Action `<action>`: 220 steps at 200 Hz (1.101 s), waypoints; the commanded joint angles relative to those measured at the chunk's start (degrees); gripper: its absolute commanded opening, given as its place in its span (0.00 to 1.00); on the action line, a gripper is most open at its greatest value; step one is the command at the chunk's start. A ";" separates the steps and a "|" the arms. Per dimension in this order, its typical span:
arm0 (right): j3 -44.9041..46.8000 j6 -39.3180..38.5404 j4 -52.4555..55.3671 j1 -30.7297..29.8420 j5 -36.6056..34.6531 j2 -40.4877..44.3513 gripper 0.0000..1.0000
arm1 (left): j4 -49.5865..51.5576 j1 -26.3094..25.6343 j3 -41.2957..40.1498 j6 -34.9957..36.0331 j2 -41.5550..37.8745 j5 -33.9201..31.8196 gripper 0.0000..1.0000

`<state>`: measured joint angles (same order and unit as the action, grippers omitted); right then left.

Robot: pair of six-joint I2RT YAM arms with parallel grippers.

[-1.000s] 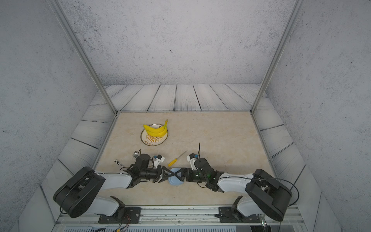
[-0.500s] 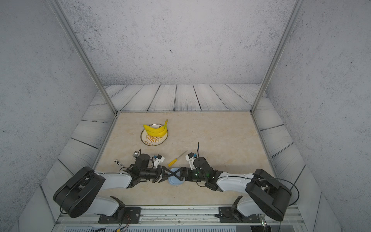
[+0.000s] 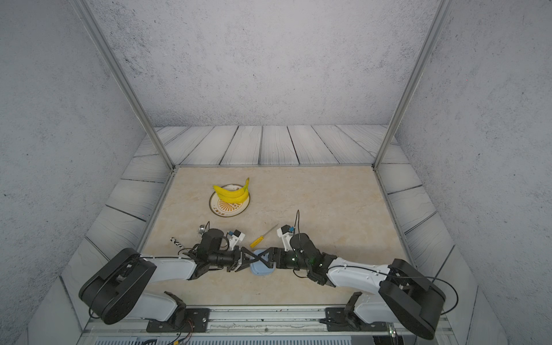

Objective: Remove the battery from the alarm
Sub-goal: Remove the cover from the alarm, then place the alarm at the center of the board.

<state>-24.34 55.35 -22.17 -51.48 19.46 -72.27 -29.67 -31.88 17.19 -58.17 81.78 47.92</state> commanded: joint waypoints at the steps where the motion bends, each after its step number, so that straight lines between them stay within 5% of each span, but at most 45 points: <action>1: -1.87 -4.84 8.76 -0.28 -3.76 1.99 0.88 | 8.16 0.58 -0.72 2.84 0.60 -5.73 0.52; 58: -6.00 -14.15 24.41 -0.15 -10.11 7.05 0.89 | 14.72 2.45 -0.75 5.98 -2.85 -6.89 0.73; 103: -11.68 -25.34 36.34 0.14 -12.98 5.65 0.89 | 21.76 4.86 -0.69 8.20 -9.01 -6.62 0.77; 173: -26.73 -37.60 42.69 0.74 -6.88 -9.63 0.83 | 35.90 4.50 -0.77 8.30 -25.42 -4.83 0.71; 220: -34.78 -39.32 40.77 2.44 0.24 -21.02 0.78 | 34.58 -2.71 -4.41 0.32 -34.60 -6.49 0.58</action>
<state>-55.46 18.87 17.58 -49.69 15.16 -89.34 3.66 -30.92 14.63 -53.95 50.02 42.48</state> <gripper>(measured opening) 0.786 0.601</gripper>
